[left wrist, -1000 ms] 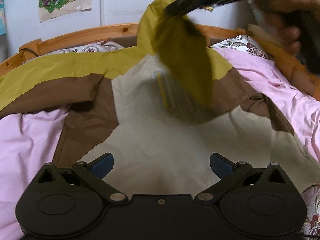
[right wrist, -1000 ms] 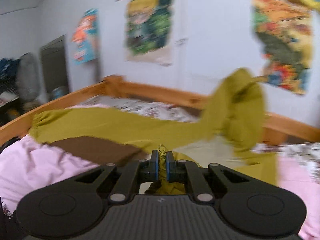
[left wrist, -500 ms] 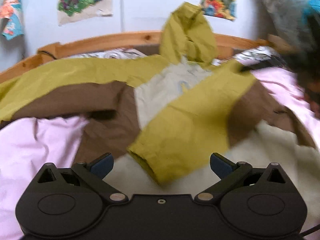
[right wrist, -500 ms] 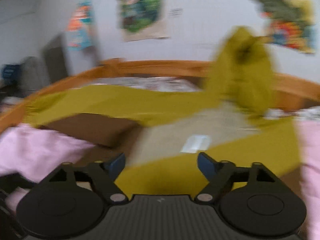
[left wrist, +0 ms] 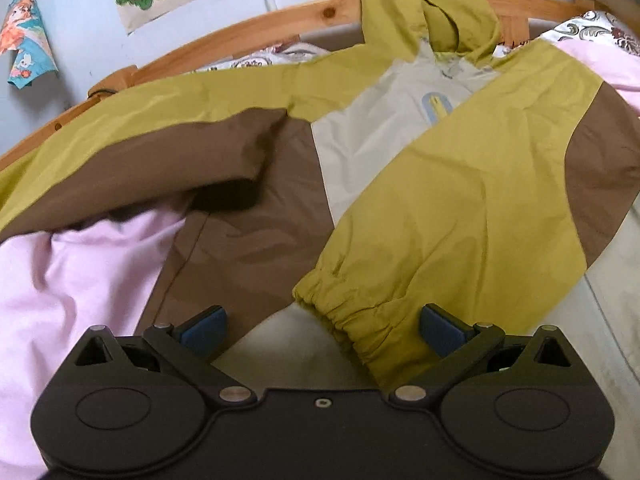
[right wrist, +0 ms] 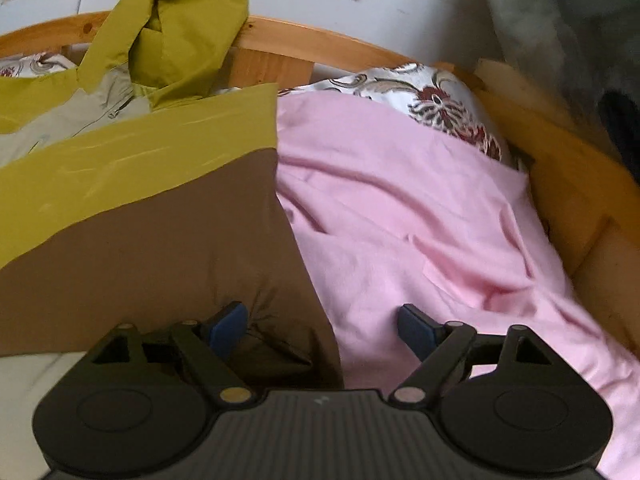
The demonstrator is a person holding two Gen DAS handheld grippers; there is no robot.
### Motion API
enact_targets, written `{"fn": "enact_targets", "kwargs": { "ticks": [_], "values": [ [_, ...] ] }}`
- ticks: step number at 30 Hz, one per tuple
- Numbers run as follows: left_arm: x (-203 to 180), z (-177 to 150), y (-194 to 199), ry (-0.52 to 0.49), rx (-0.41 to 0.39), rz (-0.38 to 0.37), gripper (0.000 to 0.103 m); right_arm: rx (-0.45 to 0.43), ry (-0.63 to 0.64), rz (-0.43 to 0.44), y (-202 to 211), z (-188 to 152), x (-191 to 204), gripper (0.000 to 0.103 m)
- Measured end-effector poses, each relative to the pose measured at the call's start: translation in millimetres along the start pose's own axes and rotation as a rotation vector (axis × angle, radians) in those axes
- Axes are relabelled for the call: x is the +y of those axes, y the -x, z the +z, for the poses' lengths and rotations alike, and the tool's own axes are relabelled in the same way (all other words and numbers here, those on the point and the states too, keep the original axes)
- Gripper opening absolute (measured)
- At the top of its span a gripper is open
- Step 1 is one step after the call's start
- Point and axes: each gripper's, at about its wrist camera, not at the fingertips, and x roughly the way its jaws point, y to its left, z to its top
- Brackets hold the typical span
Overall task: Fold large clothes
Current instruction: 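Fold the held sleeve across the jacket front with the right gripper, then grasp the other olive sleeve cuff with the left gripper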
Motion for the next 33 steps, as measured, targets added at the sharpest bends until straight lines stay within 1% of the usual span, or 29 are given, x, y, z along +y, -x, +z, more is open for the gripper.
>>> {"fn": "enact_targets", "kwargs": {
  "ticks": [2, 4, 6, 7, 8, 9, 10, 11, 13, 14, 16, 18, 20, 21, 22, 23, 25, 27, 28, 29, 30, 31, 32, 33],
  "values": [
    [4.7, -0.5, 6.0, 0.022, 0.001, -0.003, 0.102, -0.008, -0.004, -0.008, 2.6, -2.9, 0.3, 0.09],
    [14.1, -1.6, 21.5, 0.045, -0.022, -0.013, 0.102, -0.006, -0.008, -0.001, 11.1, -1.9, 1.7, 0.088],
    [30.1, -3.3, 42.3, 0.071, -0.065, -0.003, 0.102, -0.015, -0.044, 0.064, 29.2, 2.9, -0.3, 0.089],
    [41.8, -4.3, 53.5, 0.087, -0.092, 0.009, 0.102, -0.023, -0.075, 0.102, 43.4, 4.6, -1.9, 0.092],
    [52.4, -4.5, 62.0, 0.101, -0.113, 0.029, 0.102, -0.028, -0.107, 0.134, 55.7, 6.9, -2.4, 0.094],
    [67.6, -5.0, 71.1, 0.118, -0.136, 0.071, 0.102, -0.039, -0.148, 0.177, 74.0, 6.8, -3.1, 0.099],
    [80.2, -4.0, 76.5, 0.133, -0.145, 0.118, 0.102, -0.052, -0.186, 0.222, 91.1, 5.8, -3.1, 0.103],
    [96.3, -2.6, 80.9, 0.163, -0.148, 0.181, 0.102, -0.066, -0.218, 0.273, 108.9, 2.7, -1.2, 0.103],
    [129.8, 0.8, 85.5, 0.26, -0.152, 0.276, 0.102, -0.067, -0.252, 0.366, 139.9, -5.8, 8.5, 0.103],
    [149.3, 2.1, 87.1, 0.328, -0.167, 0.304, 0.102, -0.077, -0.265, 0.407, 155.2, -13.0, 15.6, 0.103],
    [181.8, 6.4, 85.9, 0.448, -0.2, 0.308, 0.102, -0.102, -0.268, 0.46, 176.6, -26.2, 29.3, 0.103],
    [207.6, 10.5, 78.3, 0.545, -0.195, 0.299, 0.102, -0.097, -0.238, 0.521, 188.6, -37.6, 44.5, 0.103],
    [228.8, 12.5, 66.5, 0.636, -0.18, 0.311, 0.096, -0.094, -0.2, 0.571, 193.6, -44.7, 54.9, 0.103],
    [237.8, 12.3, 61.5, 0.677, -0.174, 0.321, 0.095, -0.095, -0.185, 0.586, 194.5, -48.2, 59.5, 0.103],
    [244.5, 12.3, 54.7, 0.716, -0.161, 0.327, 0.091, -0.087, -0.18, 0.595, 193.9, -50.6, 62.6, 0.103],
    [248.7, 11.3, 50.5, 0.746, -0.149, 0.332, 0.082, -0.073, -0.182, 0.603, 194.1, -51.4, 66.1, 0.103],
    [256.9, 7.9, 40.7, 0.817, -0.114, 0.326, 0.072, -0.045, -0.206, 0.618, 189.1, -53.1, 66.4, 0.103],
    [261.3, 6.9, 35.3, 0.89, -0.115, 0.332, 0.061, -0.022, -0.227, 0.618, 185.0, -55.5, 65.4, 0.103],
    [262.8, 7.6, 34.8, 0.918, -0.125, 0.348, 0.047, -0.013, -0.233, 0.614, 183.5, -56.1, 66.8, 0.103],
    [263.1, 8.9, 34.5, 0.932, -0.135, 0.371, 0.029, -0.006, -0.24, 0.611, 180.9, -55.8, 66.3, 0.103],
    [262.2, 10.3, 33.6, 0.935, -0.141, 0.395, 0.02, -0.003, -0.245, 0.61, 179.9, -55.8, 65.7, 0.103],
    [261.8, 13.1, 34.1, 0.931, -0.152, 0.417, 0.006, 0.001, -0.248, 0.608, 179.3, -57.1, 66.6, 0.103],
    [262.7, 15.0, 36.6, 0.926, -0.169, 0.424, 0.002, 0.003, -0.249, 0.606, 178.6, -58.8, 66.6, 0.103],
    [259.5, 17.4, 41.3, 0.917, -0.196, 0.432, 0.001, 0.005, -0.251, 0.605, 179.2, -59.0, 66.8, 0.103]
  ]
}}
